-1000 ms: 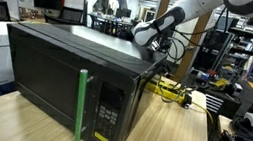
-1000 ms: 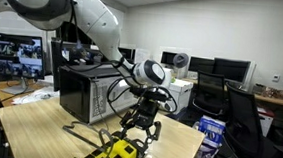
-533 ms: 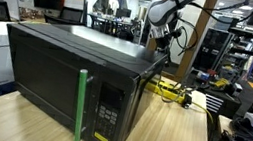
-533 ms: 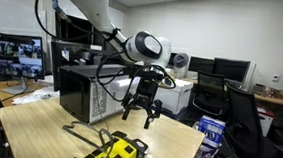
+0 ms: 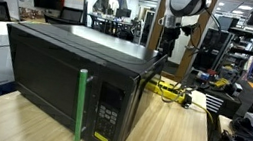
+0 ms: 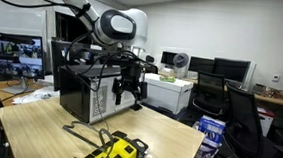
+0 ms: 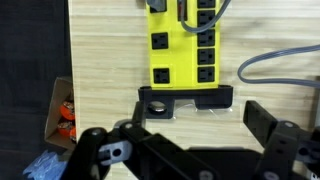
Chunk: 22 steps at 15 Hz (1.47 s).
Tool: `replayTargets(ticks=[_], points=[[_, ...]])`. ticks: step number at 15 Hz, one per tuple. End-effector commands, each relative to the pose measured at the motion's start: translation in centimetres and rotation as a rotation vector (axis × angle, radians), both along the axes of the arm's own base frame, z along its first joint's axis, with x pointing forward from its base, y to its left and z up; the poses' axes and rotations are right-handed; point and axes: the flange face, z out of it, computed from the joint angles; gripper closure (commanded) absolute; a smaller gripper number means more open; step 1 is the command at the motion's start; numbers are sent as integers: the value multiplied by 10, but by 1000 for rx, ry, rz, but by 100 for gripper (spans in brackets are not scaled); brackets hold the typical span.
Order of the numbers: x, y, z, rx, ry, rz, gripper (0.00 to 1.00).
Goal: Connect the grey cable on the first switch on the left side of the black and yellow extension cable.
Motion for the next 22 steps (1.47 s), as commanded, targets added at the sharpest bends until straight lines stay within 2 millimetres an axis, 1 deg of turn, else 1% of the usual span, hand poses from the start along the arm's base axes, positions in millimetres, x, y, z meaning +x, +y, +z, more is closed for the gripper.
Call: replayTargets(ticks=[1,4,7,8,11,12,13,15,18,20,21,22], points=[[-43,38,3,-32,-124,11,0],[-77,69,-8,-45,-186,34,0],[-124,109,-16,-20,-153,5,0],[-142,126,-15,9,-136,-2,0],[-183,163,-17,39,-105,44,0],[-156,159,1,45,-90,52,0],[-165,164,5,42,-78,52,0],[-164,166,20,49,-87,50,0],[-168,166,32,97,-124,36,0],[-164,170,43,112,-150,23,0],[-160,172,48,107,-138,38,0],[-150,176,55,93,-125,39,0]])
